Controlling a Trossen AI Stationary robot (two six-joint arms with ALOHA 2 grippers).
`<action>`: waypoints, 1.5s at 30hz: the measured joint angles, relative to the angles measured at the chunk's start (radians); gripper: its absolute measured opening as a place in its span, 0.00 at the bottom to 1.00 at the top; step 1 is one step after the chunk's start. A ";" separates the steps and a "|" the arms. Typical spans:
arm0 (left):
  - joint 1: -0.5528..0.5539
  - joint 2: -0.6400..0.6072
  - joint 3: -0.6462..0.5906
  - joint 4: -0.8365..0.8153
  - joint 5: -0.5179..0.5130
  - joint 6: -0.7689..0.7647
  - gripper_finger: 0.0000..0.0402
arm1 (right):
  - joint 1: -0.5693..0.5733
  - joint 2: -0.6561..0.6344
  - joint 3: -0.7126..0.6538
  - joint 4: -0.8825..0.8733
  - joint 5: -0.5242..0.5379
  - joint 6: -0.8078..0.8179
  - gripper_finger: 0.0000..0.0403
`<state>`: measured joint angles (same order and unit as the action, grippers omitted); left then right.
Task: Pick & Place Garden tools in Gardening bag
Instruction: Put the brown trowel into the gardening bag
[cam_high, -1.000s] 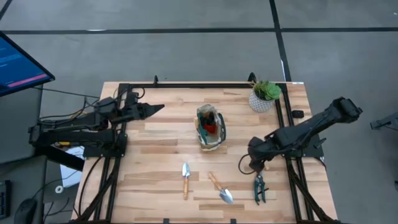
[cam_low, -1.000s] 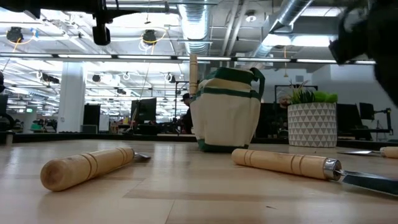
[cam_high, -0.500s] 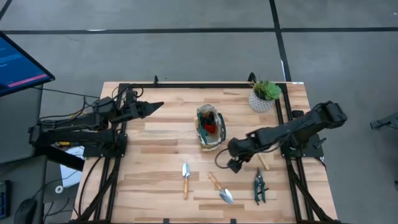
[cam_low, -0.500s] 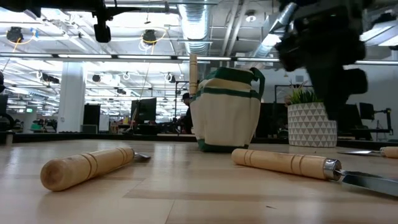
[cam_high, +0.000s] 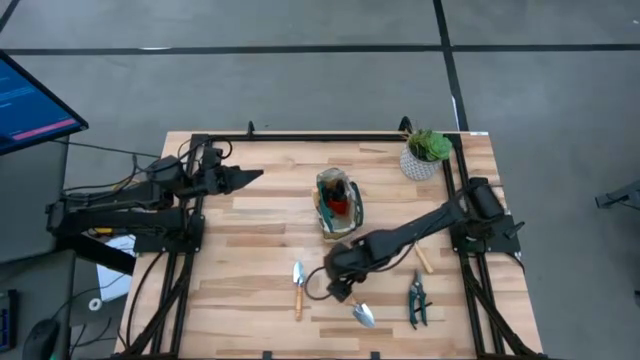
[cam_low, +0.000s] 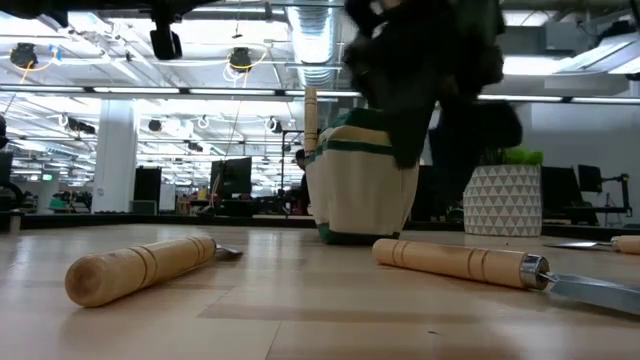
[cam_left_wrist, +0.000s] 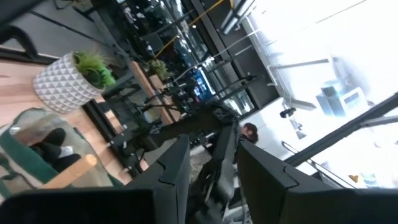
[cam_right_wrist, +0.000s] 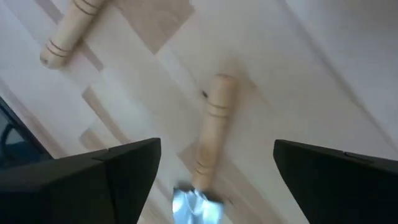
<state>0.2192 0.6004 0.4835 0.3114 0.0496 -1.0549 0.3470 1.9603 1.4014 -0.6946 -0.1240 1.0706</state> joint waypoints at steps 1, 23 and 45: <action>0.000 -0.003 0.000 0.002 0.001 0.000 0.25 | 0.001 0.025 0.023 0.000 -0.008 -0.004 0.76; 0.004 -0.031 0.000 0.011 0.003 0.003 0.25 | 0.032 0.200 0.137 -0.129 0.006 -0.018 0.52; 0.004 -0.031 0.000 0.021 0.003 0.001 0.25 | -0.033 -0.073 0.129 -0.242 0.299 -0.306 0.13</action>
<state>0.2234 0.5691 0.4835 0.3328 0.0528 -1.0543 0.3142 1.8870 1.5303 -0.9363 0.1749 0.7642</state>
